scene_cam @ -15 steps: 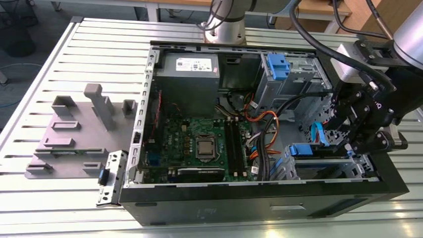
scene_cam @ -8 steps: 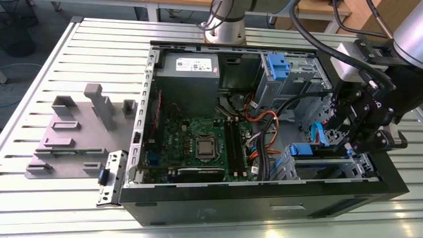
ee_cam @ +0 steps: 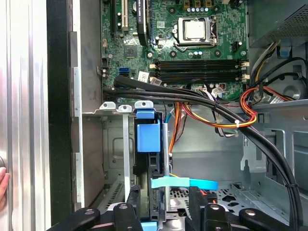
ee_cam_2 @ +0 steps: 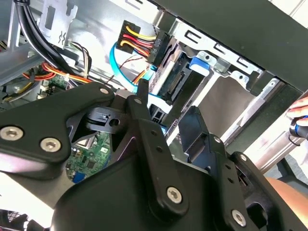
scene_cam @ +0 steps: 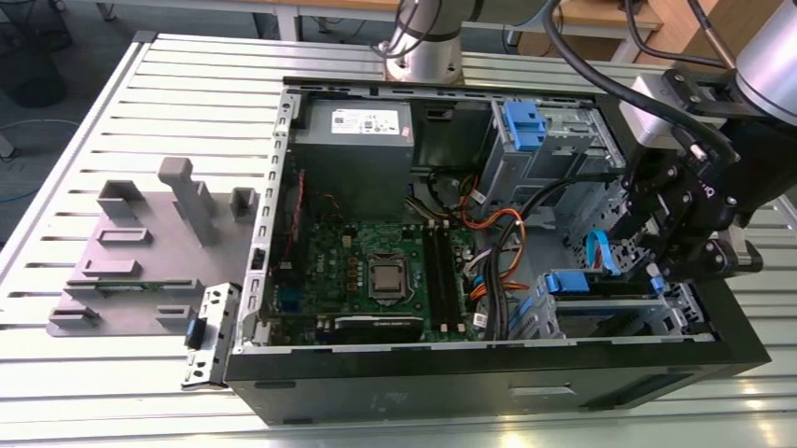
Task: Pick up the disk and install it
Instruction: 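Insert the second disk wire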
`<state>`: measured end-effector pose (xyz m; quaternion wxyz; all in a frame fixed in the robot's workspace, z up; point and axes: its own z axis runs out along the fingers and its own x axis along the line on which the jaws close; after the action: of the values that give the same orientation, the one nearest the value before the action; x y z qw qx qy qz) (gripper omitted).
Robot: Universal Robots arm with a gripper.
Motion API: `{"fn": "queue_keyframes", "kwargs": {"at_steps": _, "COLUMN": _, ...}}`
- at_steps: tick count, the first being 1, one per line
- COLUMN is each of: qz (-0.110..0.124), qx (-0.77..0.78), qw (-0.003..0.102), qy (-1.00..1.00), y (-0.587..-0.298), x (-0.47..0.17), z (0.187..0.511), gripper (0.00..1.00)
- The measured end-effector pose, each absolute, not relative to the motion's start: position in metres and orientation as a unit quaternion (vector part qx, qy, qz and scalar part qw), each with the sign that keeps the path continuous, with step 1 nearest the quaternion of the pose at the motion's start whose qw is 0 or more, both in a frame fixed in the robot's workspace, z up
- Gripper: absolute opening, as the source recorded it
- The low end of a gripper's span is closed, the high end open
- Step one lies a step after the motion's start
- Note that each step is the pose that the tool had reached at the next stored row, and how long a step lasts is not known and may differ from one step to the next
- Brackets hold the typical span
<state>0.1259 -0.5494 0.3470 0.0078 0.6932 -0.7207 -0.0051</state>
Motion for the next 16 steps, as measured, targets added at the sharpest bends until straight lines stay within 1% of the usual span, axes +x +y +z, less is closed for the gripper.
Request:
{"fn": "queue_keyframes", "kwargs": {"at_steps": 7, "qz": -0.005, "qx": 0.693, "qw": 0.008, "qy": -0.721, "y": -0.5424, "x": 0.1259, "z": 0.3469, "gripper": 0.53}}
{"fn": "queue_keyframes", "kwargs": {"at_steps": 16, "qz": -0.005, "qx": 0.693, "qw": 0.008, "qy": -0.721, "y": -0.5419, "x": 0.1259, "z": 0.3481, "gripper": 0.53}}
